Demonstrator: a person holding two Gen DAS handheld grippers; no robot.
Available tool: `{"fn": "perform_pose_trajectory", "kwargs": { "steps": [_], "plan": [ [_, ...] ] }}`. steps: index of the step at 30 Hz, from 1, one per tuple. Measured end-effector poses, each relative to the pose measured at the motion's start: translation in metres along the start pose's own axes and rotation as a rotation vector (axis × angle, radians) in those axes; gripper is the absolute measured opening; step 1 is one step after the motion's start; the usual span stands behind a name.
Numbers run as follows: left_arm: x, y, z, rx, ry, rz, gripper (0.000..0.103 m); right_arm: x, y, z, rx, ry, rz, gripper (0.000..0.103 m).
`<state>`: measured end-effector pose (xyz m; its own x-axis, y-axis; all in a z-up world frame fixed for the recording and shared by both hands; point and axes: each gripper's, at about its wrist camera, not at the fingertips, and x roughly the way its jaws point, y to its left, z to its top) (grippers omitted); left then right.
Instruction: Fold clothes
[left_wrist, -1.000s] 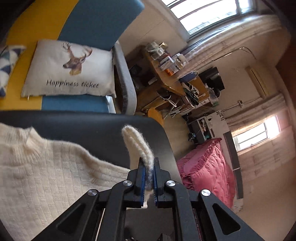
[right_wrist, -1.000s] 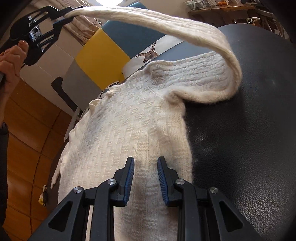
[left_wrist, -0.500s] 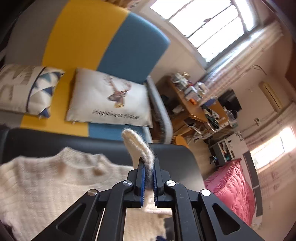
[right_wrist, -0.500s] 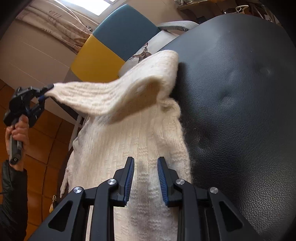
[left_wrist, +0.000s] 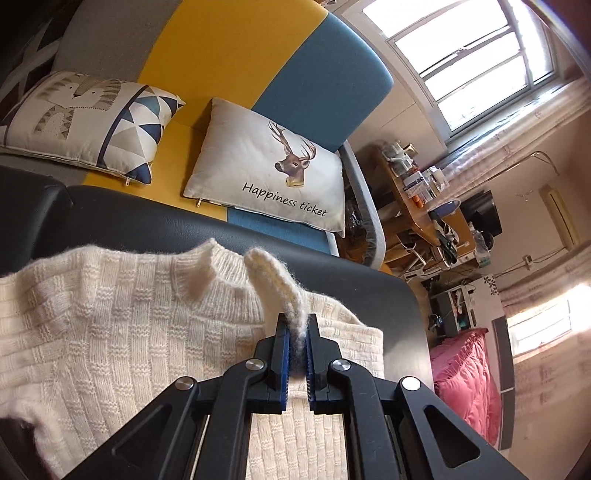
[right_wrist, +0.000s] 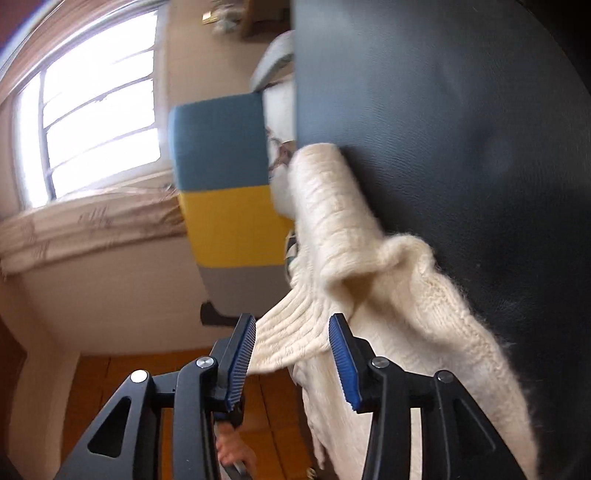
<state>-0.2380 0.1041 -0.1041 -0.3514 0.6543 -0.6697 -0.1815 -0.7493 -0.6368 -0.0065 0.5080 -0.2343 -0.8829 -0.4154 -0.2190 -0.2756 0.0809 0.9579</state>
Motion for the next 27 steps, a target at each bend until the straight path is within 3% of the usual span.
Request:
{"fn": "perform_pose_trajectory", "kwargs": {
  "steps": [6, 9, 11, 13, 14, 15, 21, 25, 26, 27],
  "plan": [
    [-0.009, -0.006, -0.007, 0.022, -0.003, -0.033, 0.007, 0.019, -0.010, 0.015, 0.105, -0.180, -0.052, 0.043],
    [-0.014, -0.005, -0.007, 0.024, -0.009, -0.044, 0.007, 0.026, 0.008, 0.023, -0.005, -0.221, -0.070, 0.042],
    [-0.016, -0.003, -0.007, 0.027, -0.016, -0.042, 0.007, 0.030, 0.028, 0.023, -0.132, -0.220, -0.104, 0.028],
    [-0.013, 0.010, -0.011, 0.005, -0.012, -0.020, 0.007, 0.027, 0.037, 0.024, -0.207, -0.233, -0.176, 0.025],
    [-0.012, 0.017, -0.013, -0.006, -0.010, -0.009, 0.007, 0.026, 0.041, 0.024, -0.244, -0.239, -0.212, 0.014],
    [-0.010, 0.024, -0.015, -0.017, -0.008, 0.002, 0.007, 0.025, 0.042, 0.025, -0.267, -0.239, -0.232, 0.012],
    [0.024, 0.090, -0.042, -0.131, 0.085, 0.157, 0.007, 0.021, 0.029, 0.029, -0.286, -0.192, -0.230, 0.012],
    [0.032, 0.112, -0.047, -0.211, 0.103, 0.123, 0.007, 0.018, 0.021, 0.031, -0.298, -0.160, -0.228, 0.017],
    [0.033, 0.113, -0.046, -0.222, 0.107, 0.104, 0.007, 0.017, 0.019, 0.032, -0.302, -0.152, -0.227, 0.026],
    [0.034, 0.112, -0.045, -0.233, 0.106, 0.100, 0.007, 0.017, 0.018, 0.033, -0.303, -0.149, -0.224, 0.028]
  ]
}}
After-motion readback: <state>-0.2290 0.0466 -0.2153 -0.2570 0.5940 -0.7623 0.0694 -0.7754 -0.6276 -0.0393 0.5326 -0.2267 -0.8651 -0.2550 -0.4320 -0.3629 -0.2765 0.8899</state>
